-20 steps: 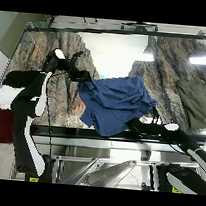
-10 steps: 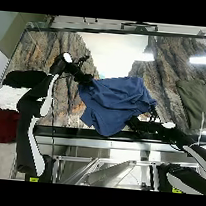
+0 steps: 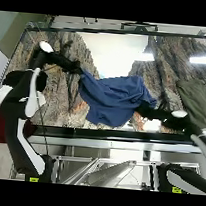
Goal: Fold the shirts.
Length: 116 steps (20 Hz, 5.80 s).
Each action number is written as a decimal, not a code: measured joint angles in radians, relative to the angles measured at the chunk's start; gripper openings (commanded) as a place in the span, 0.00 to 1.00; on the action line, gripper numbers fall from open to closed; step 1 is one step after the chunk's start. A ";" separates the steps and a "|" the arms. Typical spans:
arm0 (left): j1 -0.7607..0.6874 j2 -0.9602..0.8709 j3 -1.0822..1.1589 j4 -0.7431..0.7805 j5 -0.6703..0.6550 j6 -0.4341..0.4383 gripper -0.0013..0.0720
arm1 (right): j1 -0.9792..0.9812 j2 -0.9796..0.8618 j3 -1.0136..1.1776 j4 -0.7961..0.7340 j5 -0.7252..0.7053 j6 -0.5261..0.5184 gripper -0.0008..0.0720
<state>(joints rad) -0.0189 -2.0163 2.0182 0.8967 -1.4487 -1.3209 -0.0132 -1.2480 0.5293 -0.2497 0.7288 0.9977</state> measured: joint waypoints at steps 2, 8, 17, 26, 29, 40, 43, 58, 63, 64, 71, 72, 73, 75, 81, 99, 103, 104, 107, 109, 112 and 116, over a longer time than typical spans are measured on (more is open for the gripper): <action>0.059 0.063 -0.051 -0.016 -0.051 -0.006 0.06 | -0.121 -0.057 0.140 -0.076 0.059 0.008 0.03; 0.198 0.322 -0.557 -0.038 -0.042 -0.011 0.06 | -0.305 -0.320 0.542 -0.263 0.292 0.060 0.03; 0.284 0.481 -1.009 -0.211 0.140 0.066 0.45 | -0.341 -0.439 0.686 -0.336 0.529 0.067 0.46; 0.326 0.489 -0.768 0.021 0.057 0.099 0.48 | -0.493 -0.303 0.394 -0.416 0.621 0.040 0.54; 0.315 0.489 -0.691 0.089 0.030 0.120 0.48 | -0.462 -0.277 0.288 -0.427 0.517 0.025 0.54; 0.163 0.490 -0.825 0.368 0.109 0.261 0.48 | -0.253 -0.312 0.249 -0.256 0.222 -0.026 0.40; 0.129 0.490 -0.840 0.465 0.203 0.280 0.48 | -0.244 -0.314 0.255 -0.240 0.206 -0.031 0.40; 0.109 0.343 -0.813 0.359 0.121 0.429 0.08 | -0.240 -0.317 0.257 -0.228 0.190 -0.034 0.12; 0.108 0.333 -0.737 0.228 0.081 0.440 0.05 | -0.236 -0.314 0.257 -0.229 0.210 -0.034 0.03; 0.108 0.333 -0.710 0.181 0.056 0.441 0.05 | -0.236 -0.309 0.257 -0.232 0.223 -0.034 0.03; 0.136 0.369 -0.546 -0.517 -0.215 0.451 0.05 | -0.331 -0.043 0.347 -0.071 0.503 -0.066 0.03; 0.144 0.392 -0.543 -0.660 -0.246 0.460 0.05 | -0.369 0.027 0.388 -0.003 0.551 -0.073 0.03; 0.155 0.422 -0.546 -0.809 -0.274 0.470 0.05 | -0.410 0.092 0.434 0.060 0.590 -0.076 0.03; 0.183 0.502 -0.570 -1.114 -0.320 0.497 0.05 | -0.509 0.219 0.549 0.198 0.652 -0.076 0.03; 0.309 0.846 -0.665 -1.801 -0.353 0.599 0.05 | -0.794 0.482 0.886 0.470 0.705 -0.056 0.03; 0.168 0.596 -0.673 -0.951 0.459 0.645 0.05 | -0.192 -0.081 0.906 -0.158 0.126 -0.117 0.03; 0.171 0.339 -0.564 -0.897 0.483 0.671 0.89 | -0.152 -0.356 0.998 -0.124 0.036 -0.131 0.53; 0.185 0.288 -0.529 -0.886 0.461 0.670 0.91 | -0.156 -0.394 1.018 -0.109 0.043 -0.132 0.43; 0.254 0.198 -0.440 -0.819 0.375 0.604 0.91 | -0.206 -0.435 1.048 -0.103 0.134 -0.112 0.40; 0.306 0.172 -0.394 -0.676 0.294 0.508 0.91 | -0.269 -0.436 1.056 -0.129 0.242 -0.074 0.40; 0.362 0.153 -0.369 -0.404 0.163 0.370 0.91 | -0.375 -0.423 1.034 -0.167 0.446 -0.011 0.40; 0.378 0.144 -0.444 -0.182 0.061 0.302 0.87 | -0.485 -0.360 0.877 -0.202 0.625 0.026 0.40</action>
<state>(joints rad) 0.3595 -1.8721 1.5742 0.7151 -1.3872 -1.0187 -0.4980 -1.6085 1.4063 -0.4515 1.3540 1.0233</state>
